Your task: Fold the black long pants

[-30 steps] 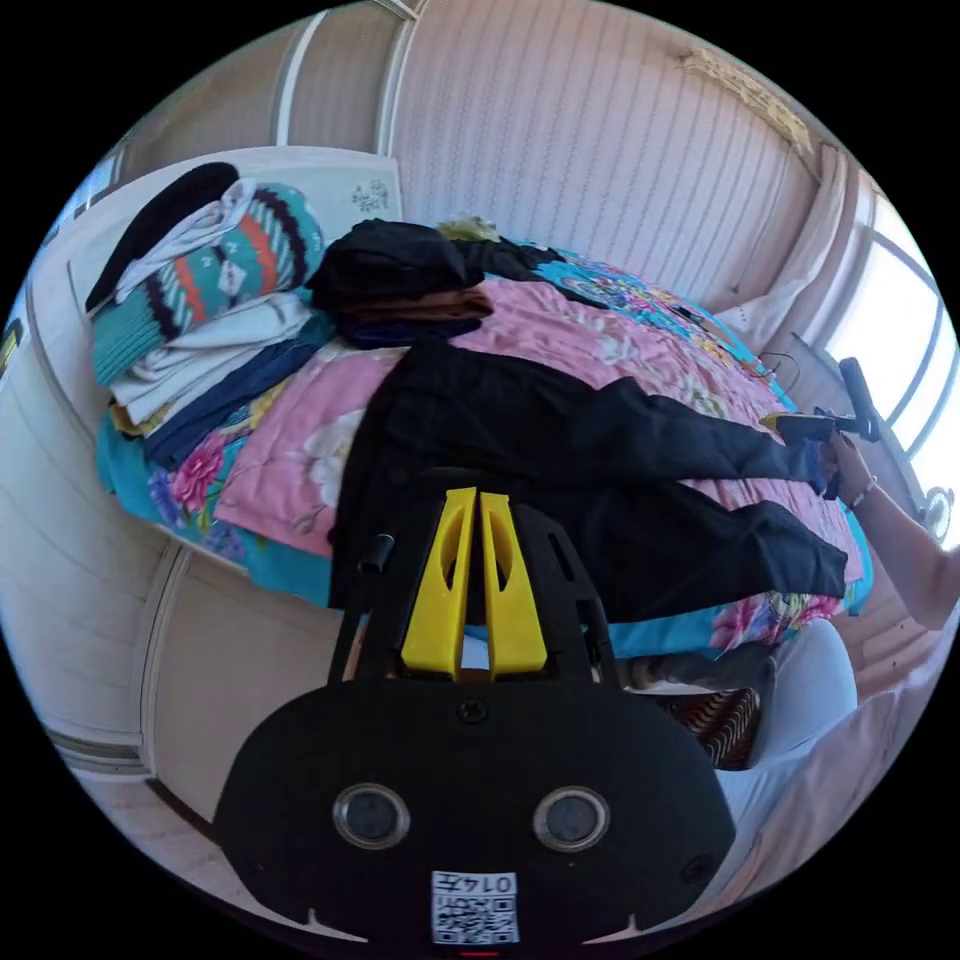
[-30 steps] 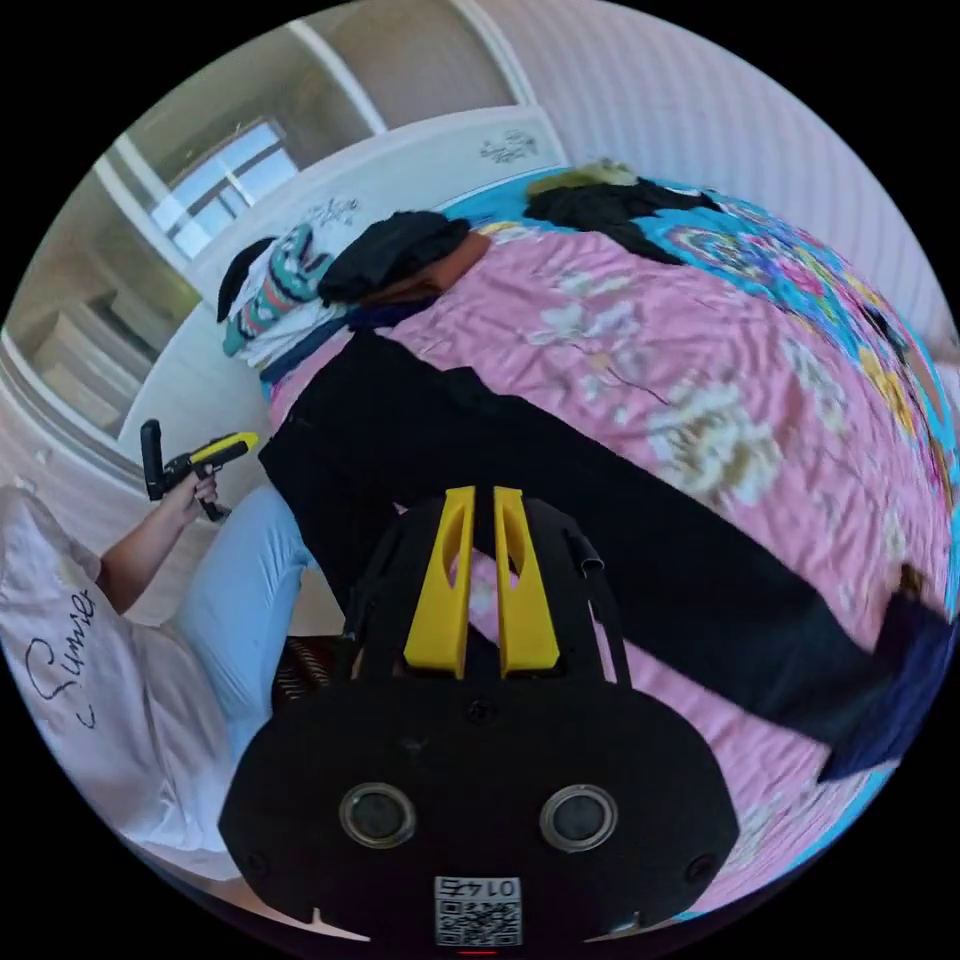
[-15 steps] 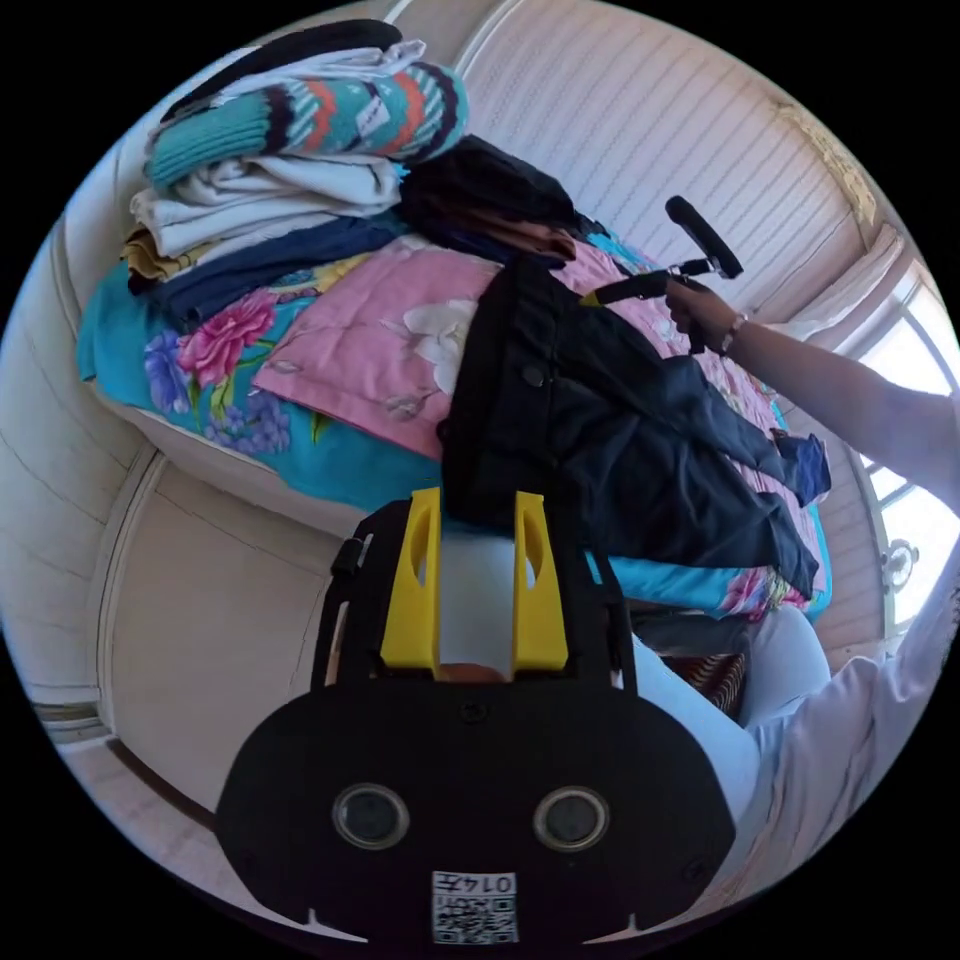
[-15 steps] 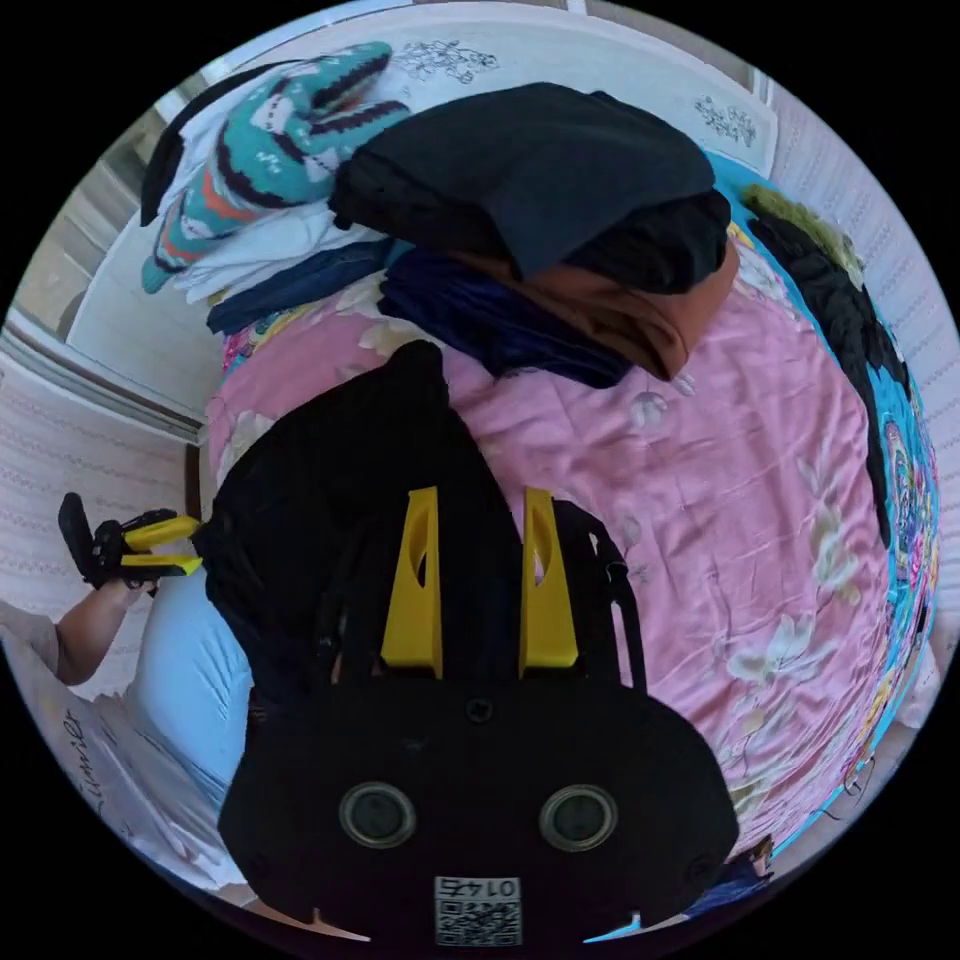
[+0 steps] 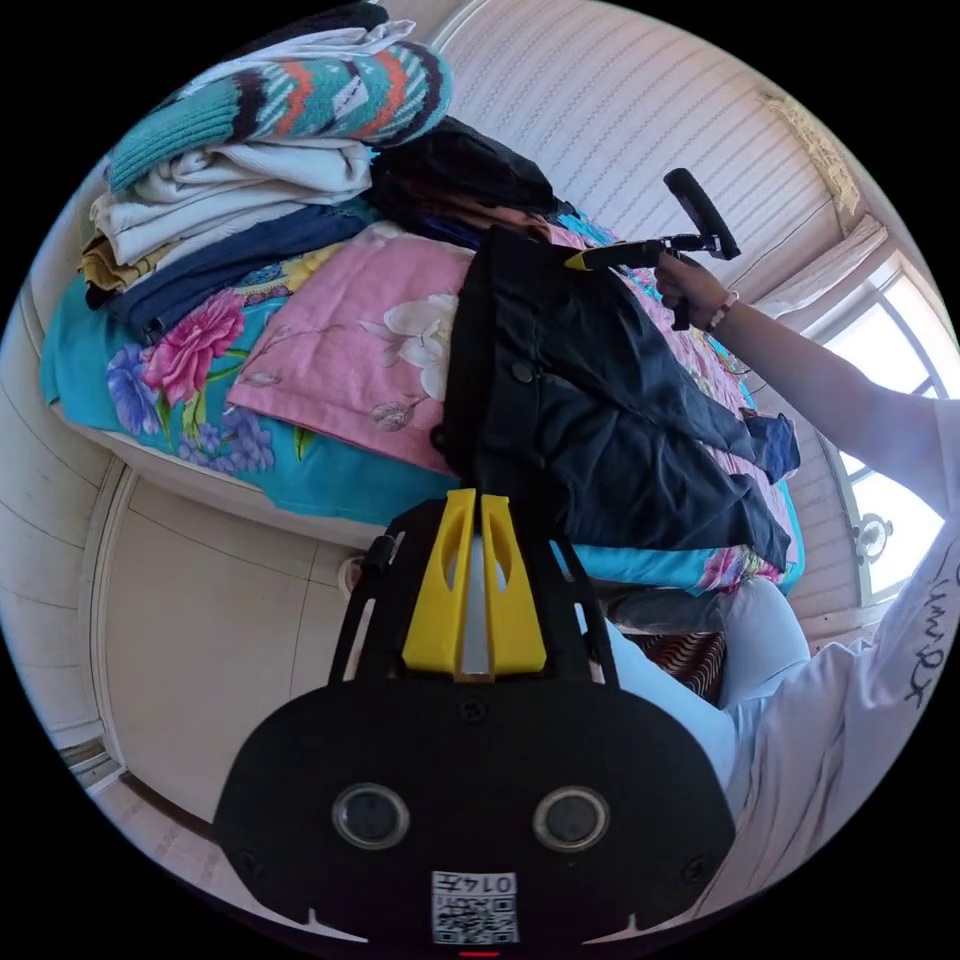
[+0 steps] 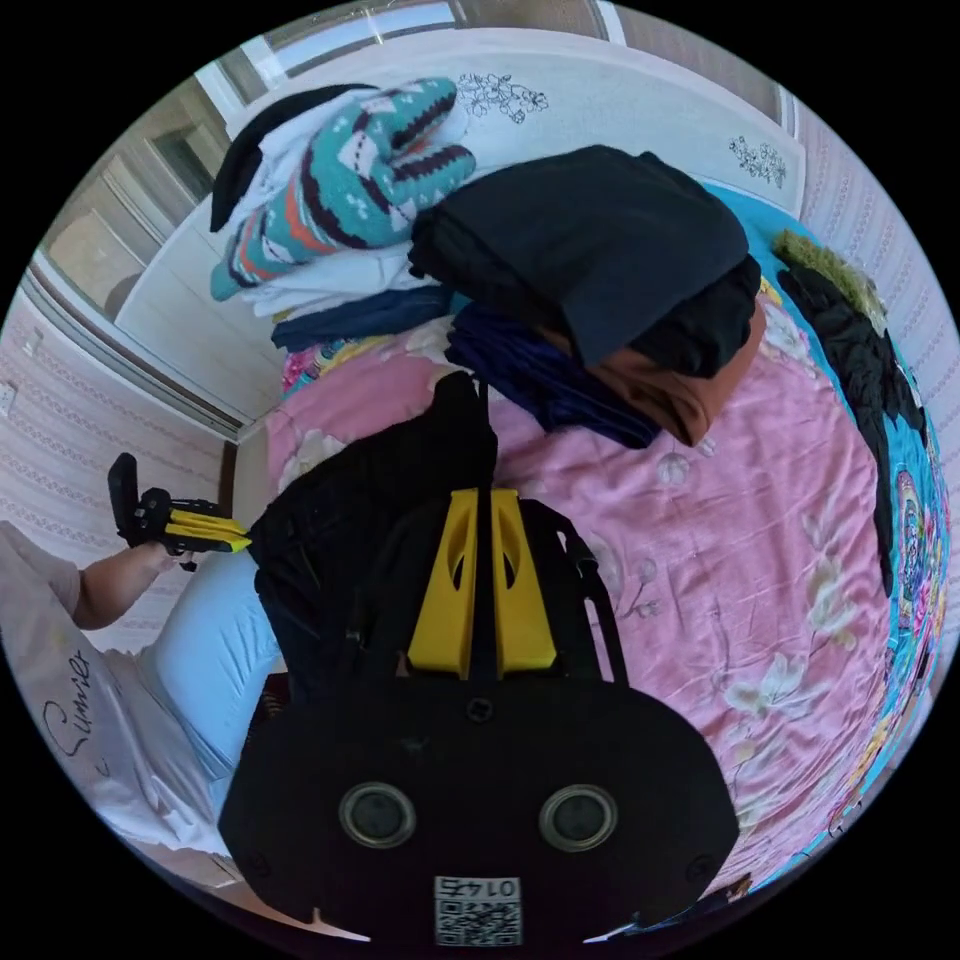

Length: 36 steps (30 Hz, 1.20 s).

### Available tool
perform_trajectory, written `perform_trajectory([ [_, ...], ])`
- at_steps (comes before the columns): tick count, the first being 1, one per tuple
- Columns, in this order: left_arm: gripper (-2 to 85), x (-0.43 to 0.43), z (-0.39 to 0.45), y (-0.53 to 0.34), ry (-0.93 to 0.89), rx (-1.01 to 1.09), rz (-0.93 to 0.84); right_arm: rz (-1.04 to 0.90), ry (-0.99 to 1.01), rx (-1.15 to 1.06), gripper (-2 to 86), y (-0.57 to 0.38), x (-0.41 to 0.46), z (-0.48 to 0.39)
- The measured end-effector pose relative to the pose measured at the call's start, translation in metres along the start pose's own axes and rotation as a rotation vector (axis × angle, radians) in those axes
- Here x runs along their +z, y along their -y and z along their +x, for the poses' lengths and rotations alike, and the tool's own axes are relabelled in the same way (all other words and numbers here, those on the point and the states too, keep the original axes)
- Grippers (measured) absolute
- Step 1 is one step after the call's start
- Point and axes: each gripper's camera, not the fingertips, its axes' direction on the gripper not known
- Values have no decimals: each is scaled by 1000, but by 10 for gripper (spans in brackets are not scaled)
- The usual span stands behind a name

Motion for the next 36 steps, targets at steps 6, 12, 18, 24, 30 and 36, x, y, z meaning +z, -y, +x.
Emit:
perform_trajectory([
  [6,-10,-73,16,15,132,48,240,52,-48,-80,15,22,-32,-10],
  [12,-4,-63,-41,36,139,-146,128,-61,-27,137,42,30,7,37],
  [18,49,-70,-55,23,89,-230,173,191,168,209,48,-122,-56,53],
  [24,78,-84,-47,12,65,-273,246,289,26,662,50,-418,-135,59],
  [30,119,-64,-34,35,103,-289,208,439,-65,1345,124,-704,-184,6],
  [36,123,-42,-33,75,118,-291,44,605,-194,1676,124,-857,-213,-39],
])
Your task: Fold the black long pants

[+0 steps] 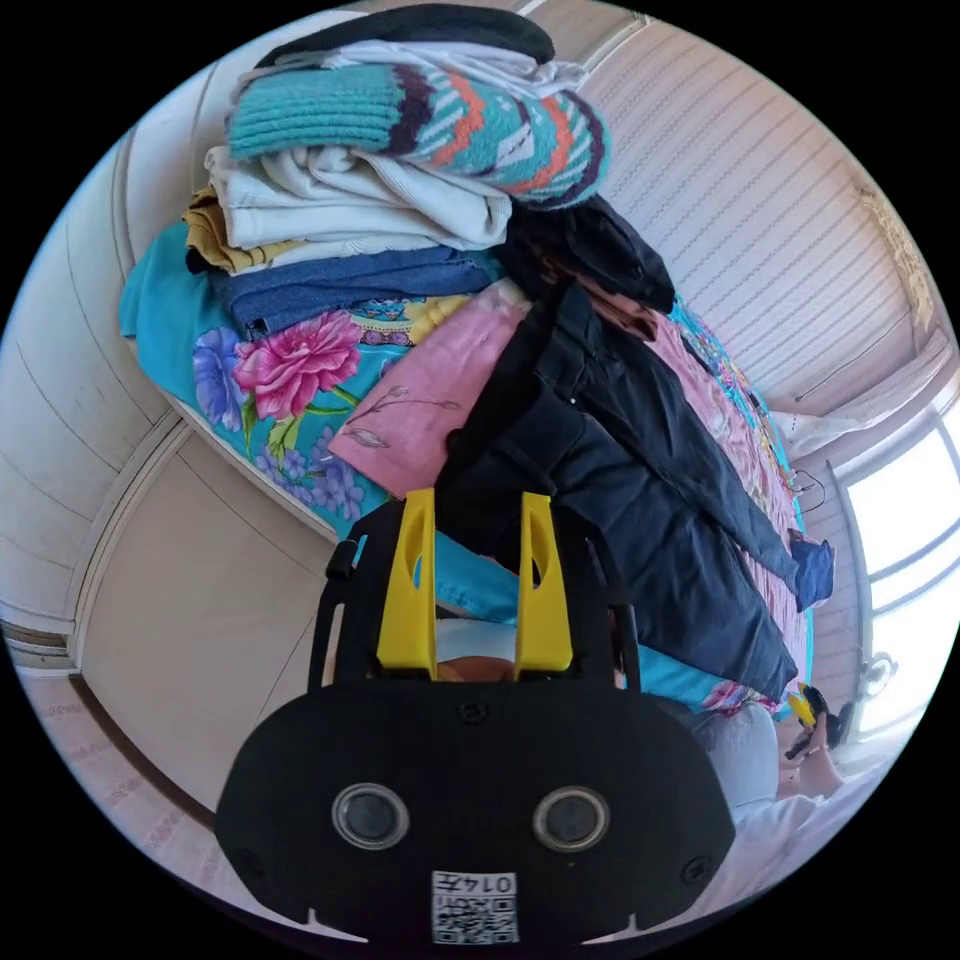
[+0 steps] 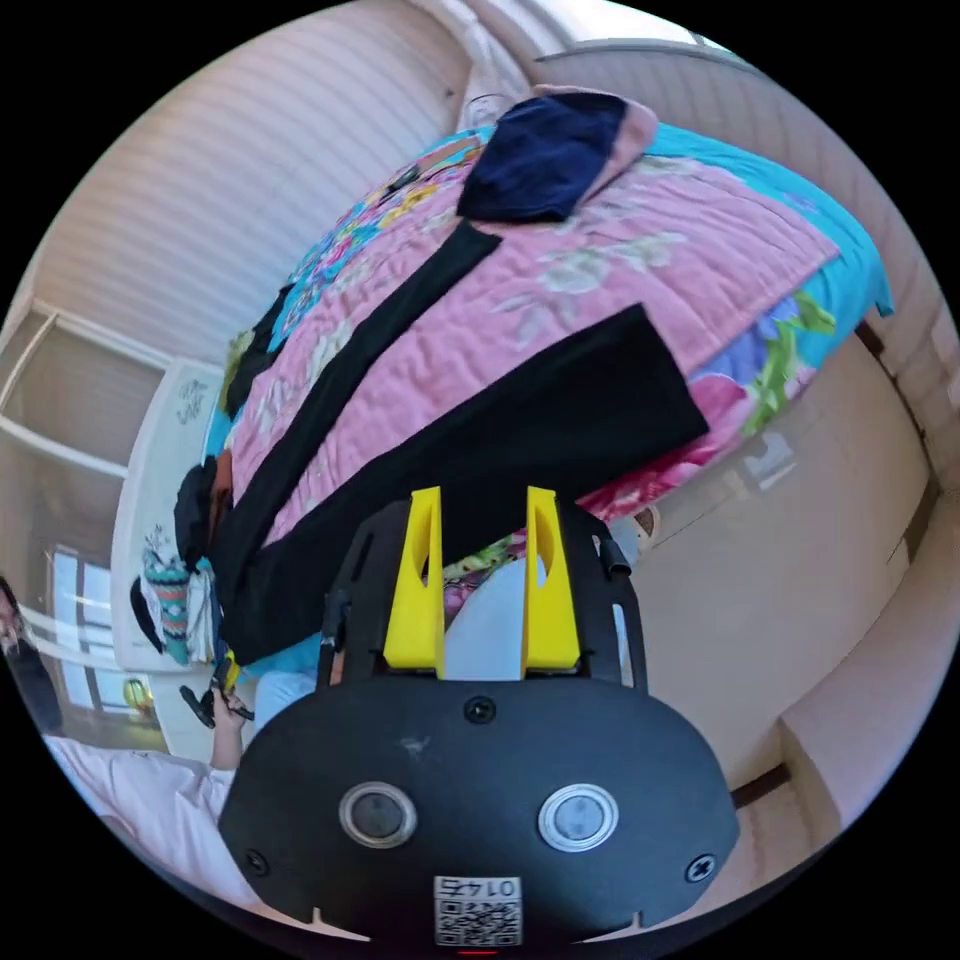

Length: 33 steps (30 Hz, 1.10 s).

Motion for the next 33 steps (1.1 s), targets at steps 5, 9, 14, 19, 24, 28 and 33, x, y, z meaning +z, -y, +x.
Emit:
perform_trajectory([
  [5,112,4,14,18,2,31,-80,113,-78,155,121,8,-17,66],
  [9,70,0,33,27,45,76,-91,116,-125,198,115,25,-13,98],
  [14,84,17,56,37,98,93,-148,74,-98,183,55,44,-19,120],
  [19,26,13,81,40,171,174,-130,143,69,154,14,47,-59,136],
  [24,-7,-10,101,44,156,187,-62,145,144,61,5,71,-96,143],
  [28,-9,-38,120,53,152,253,30,140,77,-96,4,106,-108,114],
  [33,-10,-59,156,95,118,319,134,147,118,-231,4,177,-107,76],
])
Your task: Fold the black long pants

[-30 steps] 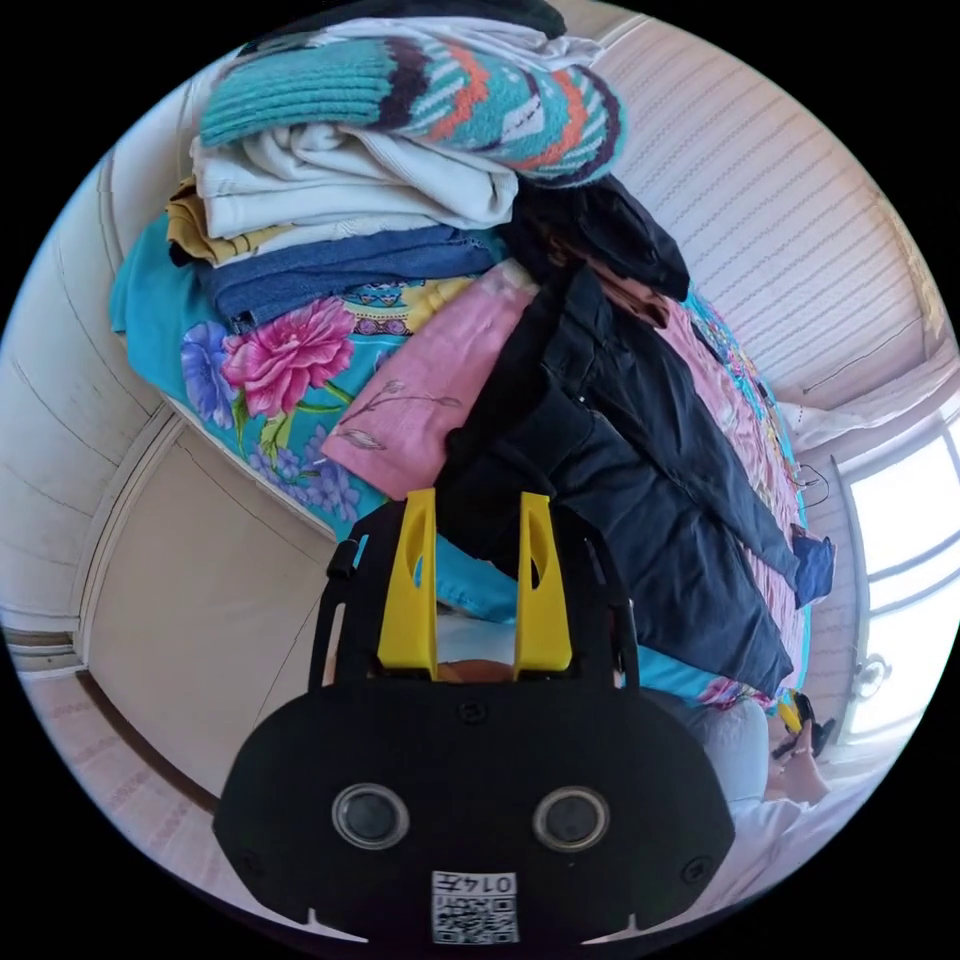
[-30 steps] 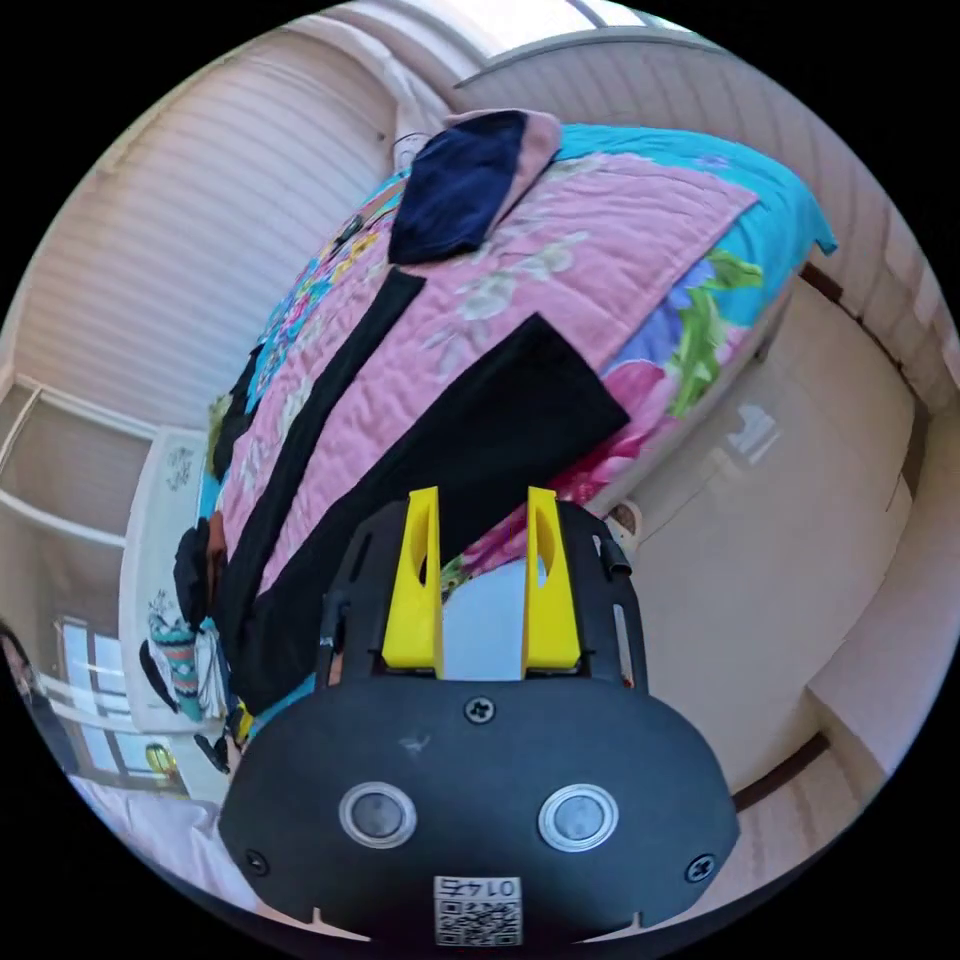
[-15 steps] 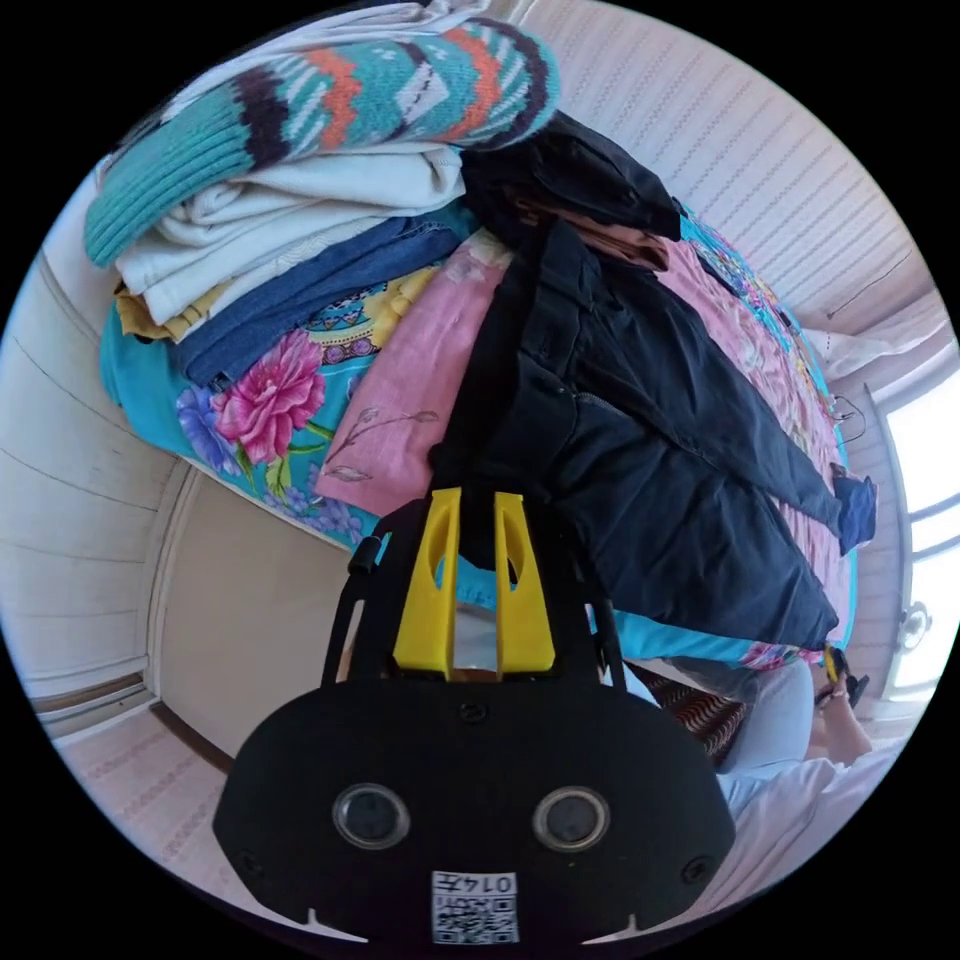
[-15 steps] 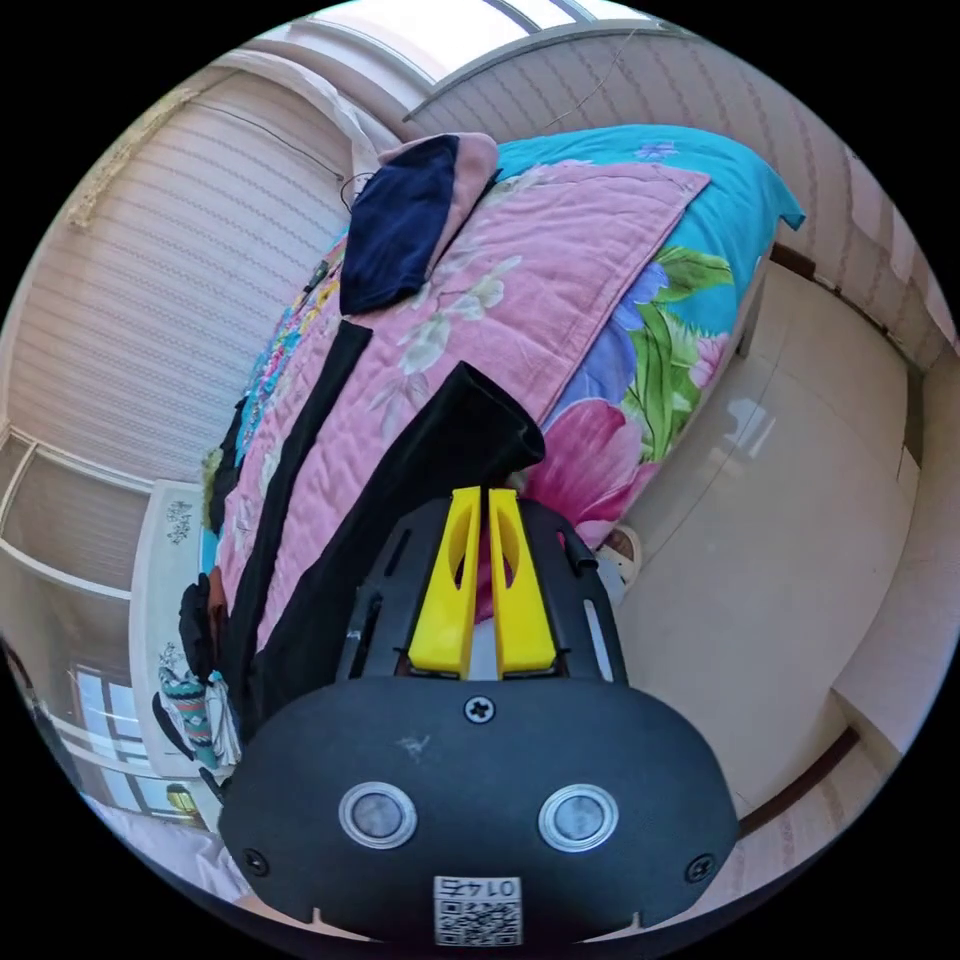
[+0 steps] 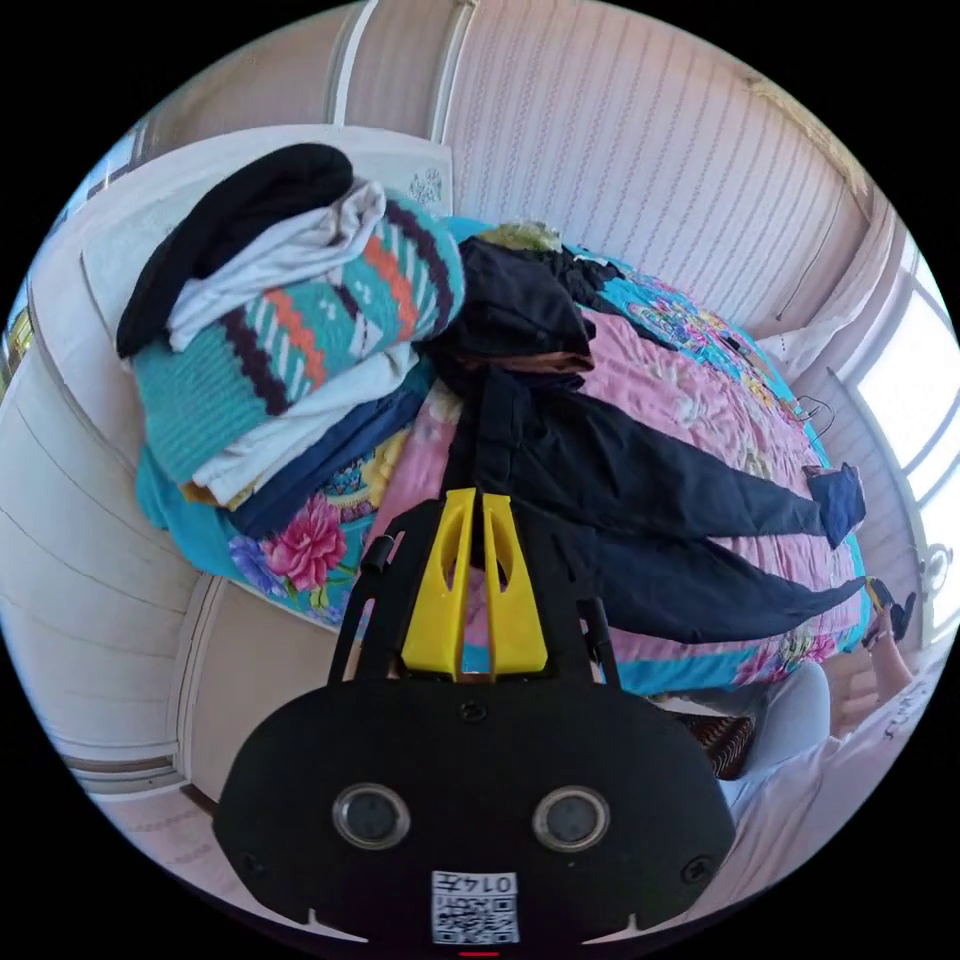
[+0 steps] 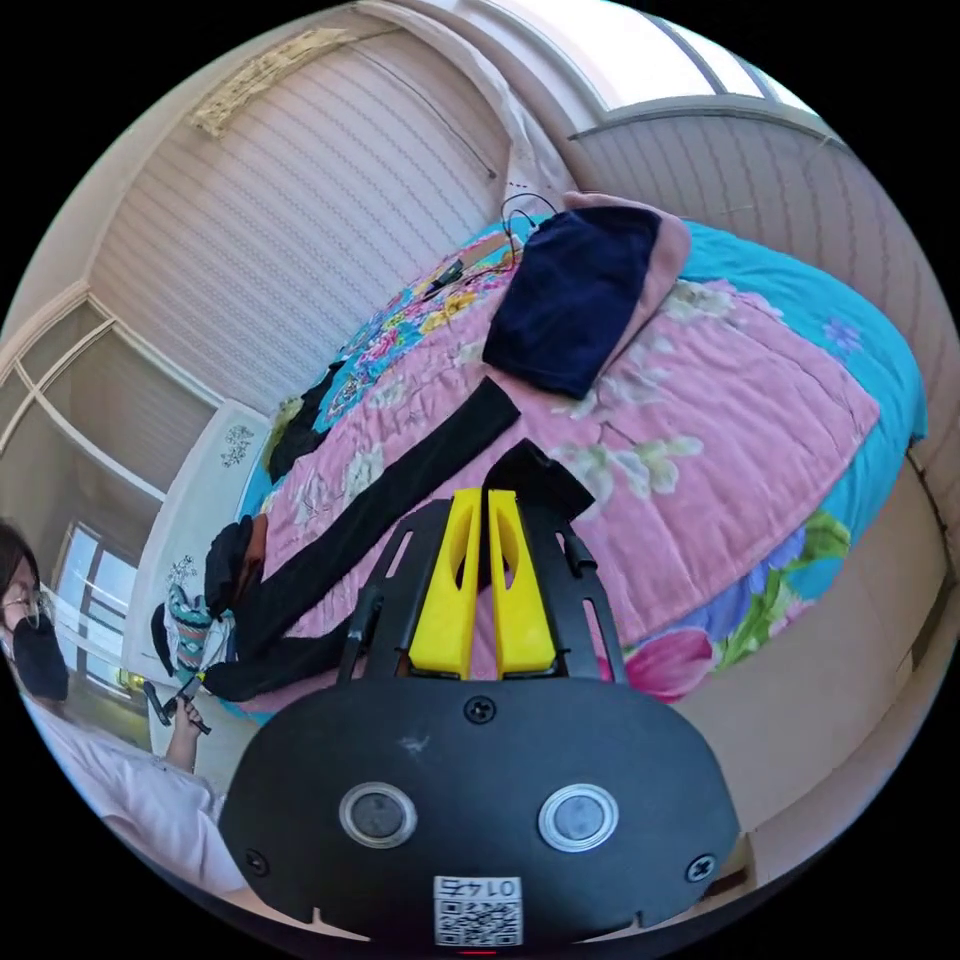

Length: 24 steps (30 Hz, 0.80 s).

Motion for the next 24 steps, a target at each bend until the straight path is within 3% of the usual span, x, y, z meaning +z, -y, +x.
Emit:
perform_trajectory([
  [7,-10,45,4,86,-39,-83,68,-124,-64,6,7,97,66,-8],
  [12,-7,97,21,138,133,-122,138,-191,-86,56,31,157,127,-11],
  [15,6,122,14,148,176,-149,1,-235,-157,125,79,151,139,8],
  [17,24,120,13,141,174,-134,7,-175,-59,148,82,136,130,23],
  [24,77,107,-20,67,-162,-229,-3,-93,123,176,92,48,102,85],
])
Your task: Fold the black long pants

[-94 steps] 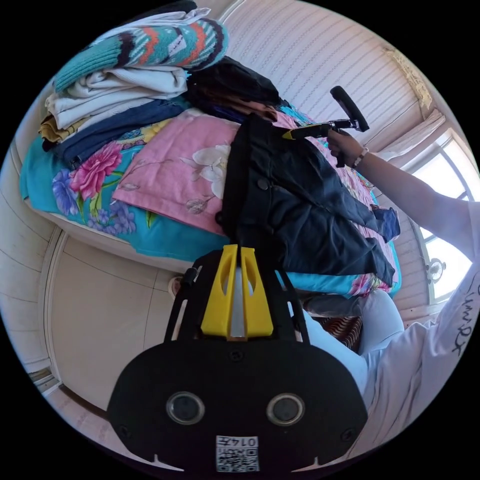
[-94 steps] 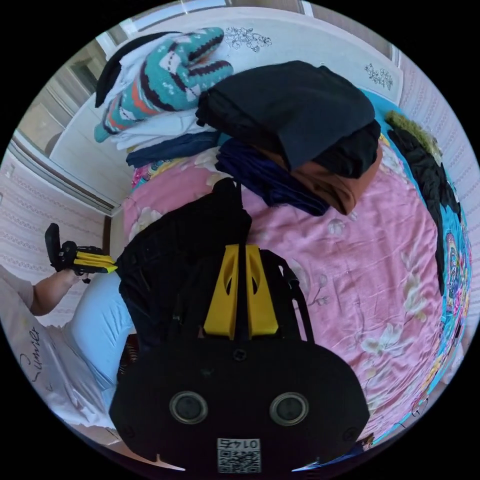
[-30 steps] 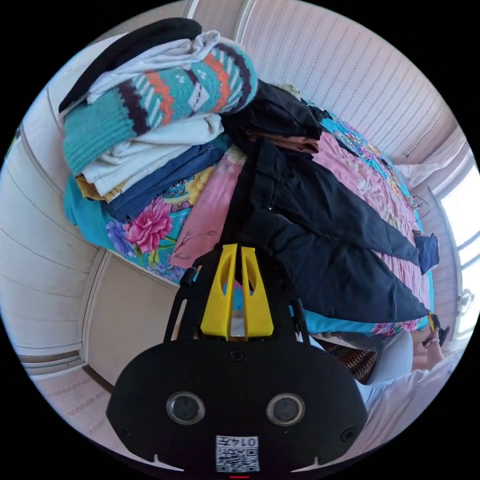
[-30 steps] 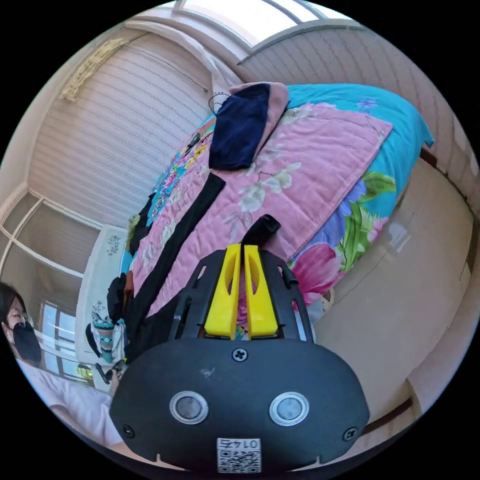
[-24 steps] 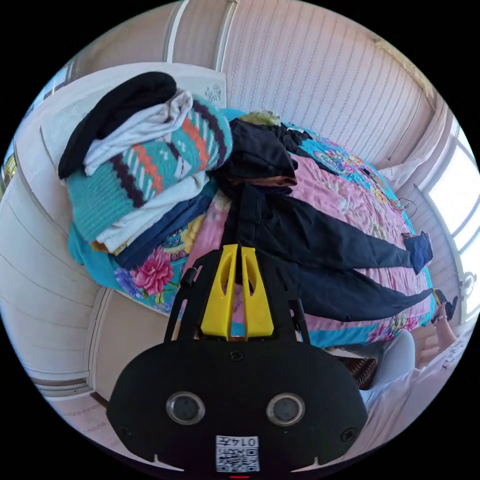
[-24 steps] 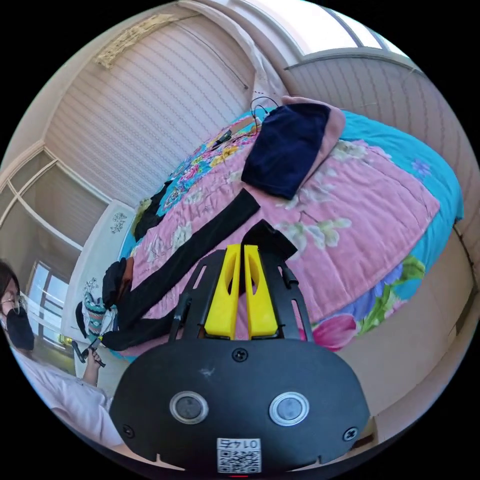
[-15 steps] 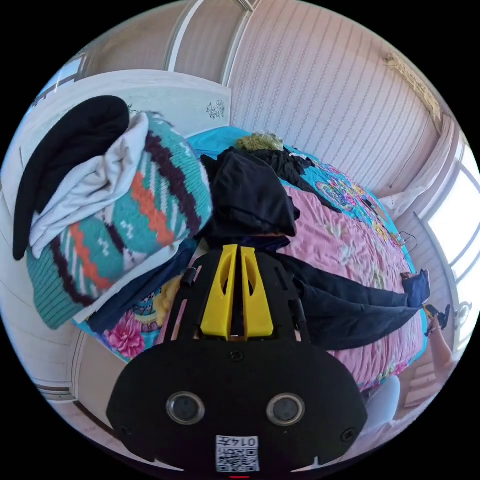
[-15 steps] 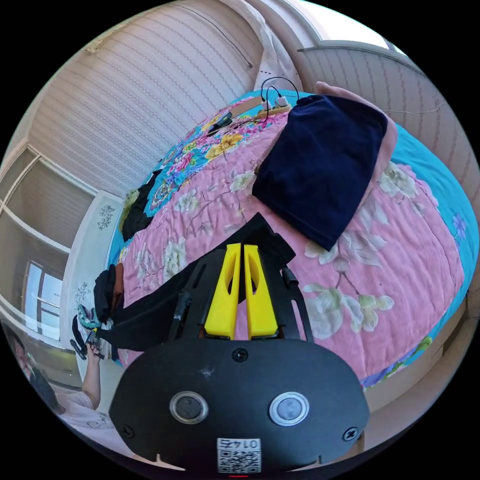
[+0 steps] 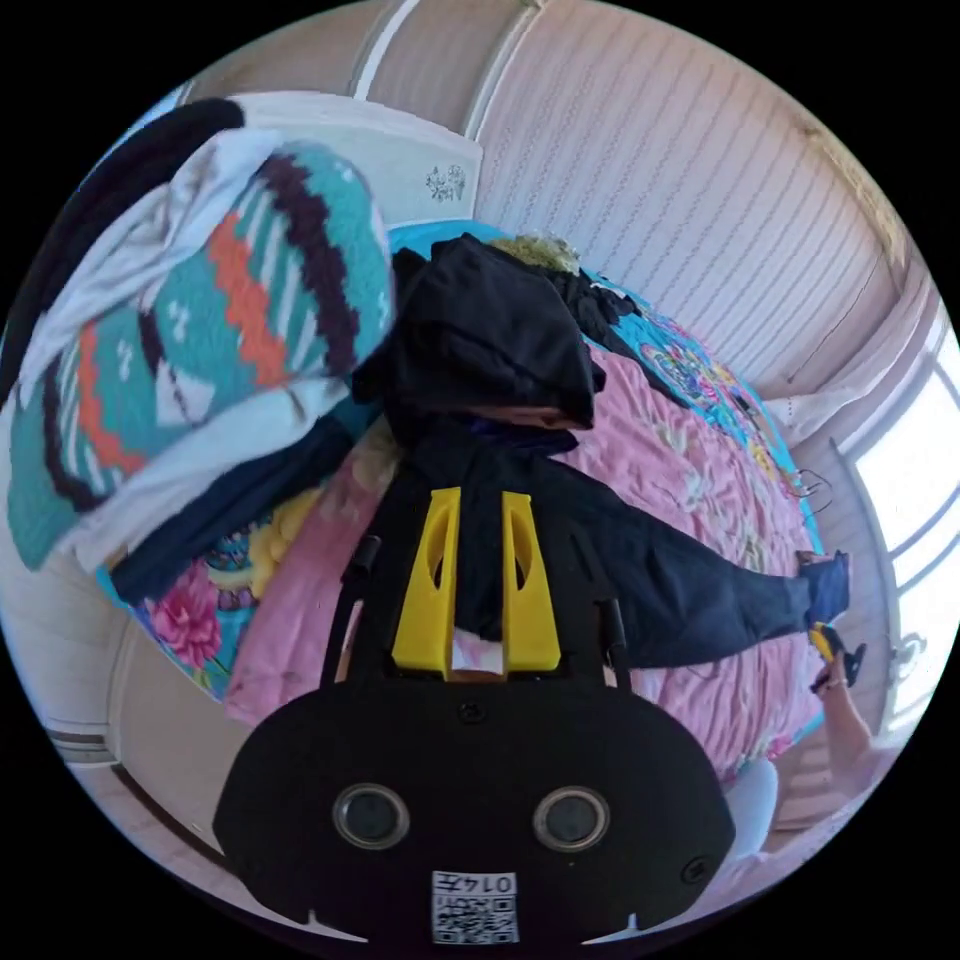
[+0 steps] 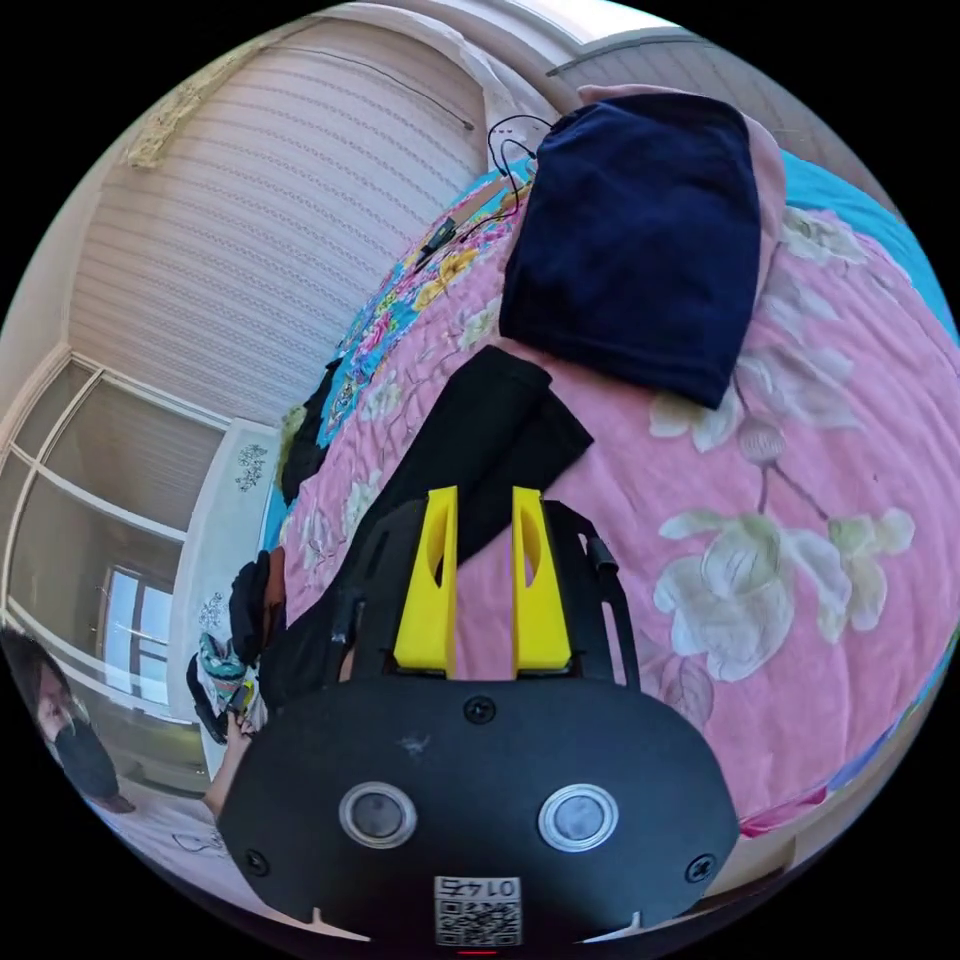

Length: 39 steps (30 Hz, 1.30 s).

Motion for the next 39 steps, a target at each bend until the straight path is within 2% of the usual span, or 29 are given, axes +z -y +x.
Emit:
perform_trajectory([
  [3,92,4,-29,-25,-80,-123,-40,19,88,81,110,-15,7,26],
  [6,102,11,-53,-39,-161,-217,13,104,172,123,115,-14,11,39],
  [11,117,23,-62,-32,-163,-249,43,141,232,175,109,4,26,43],
  [14,138,16,-64,-41,-212,-219,-3,96,260,195,88,15,37,43],
  [19,169,21,-86,-57,-248,-298,36,31,223,165,24,23,47,41],
  [22,182,48,-92,-44,-408,-375,68,35,248,192,7,21,39,47],
  [25,127,78,-91,-32,-357,-457,25,17,252,173,0,25,27,45],
  [26,78,87,-93,-32,-353,-493,13,5,256,153,-2,27,21,43],
  [30,45,83,-106,-42,-560,-543,32,-22,391,145,-4,24,-9,50],
  [34,42,53,-96,-60,-510,-450,-20,-73,390,72,-5,-3,-55,55],
  [37,46,32,-78,-78,-351,-277,-75,-139,266,37,-5,-45,-96,66],
  [39,57,43,-65,-90,-226,-199,-172,-193,157,75,-4,-80,-112,84],
])
